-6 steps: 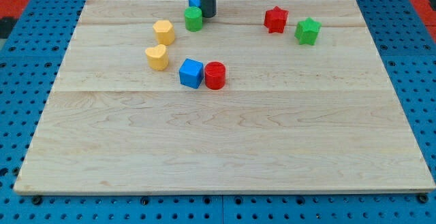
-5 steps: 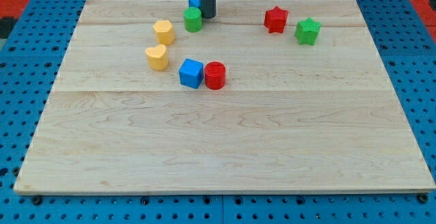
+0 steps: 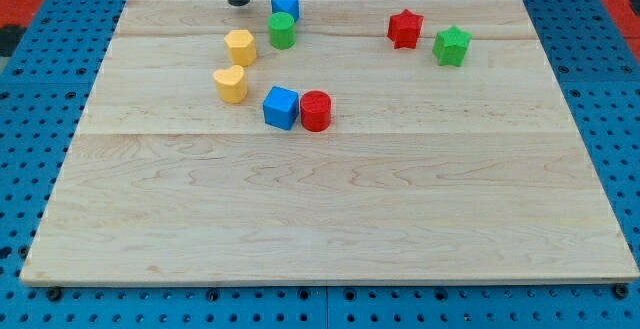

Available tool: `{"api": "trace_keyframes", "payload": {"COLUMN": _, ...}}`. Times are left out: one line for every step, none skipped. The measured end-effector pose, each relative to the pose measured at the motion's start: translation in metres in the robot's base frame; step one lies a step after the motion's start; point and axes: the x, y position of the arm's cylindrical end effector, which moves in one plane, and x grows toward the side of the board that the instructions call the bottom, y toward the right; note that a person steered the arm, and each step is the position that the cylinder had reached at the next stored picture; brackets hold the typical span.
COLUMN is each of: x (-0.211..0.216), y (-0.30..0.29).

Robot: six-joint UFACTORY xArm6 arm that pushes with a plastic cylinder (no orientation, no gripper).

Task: Put the blue triangle to the right of the green circle

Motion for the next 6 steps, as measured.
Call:
{"api": "trace_keyframes", "payload": {"x": 0.006, "y": 0.013}}
{"api": "trace_keyframes", "payload": {"x": 0.007, "y": 0.037}}
{"api": "trace_keyframes", "payload": {"x": 0.013, "y": 0.085}}
{"api": "trace_keyframes", "payload": {"x": 0.013, "y": 0.112}}
{"api": "trace_keyframes", "payload": {"x": 0.016, "y": 0.113}}
{"api": "trace_keyframes", "payload": {"x": 0.037, "y": 0.14}}
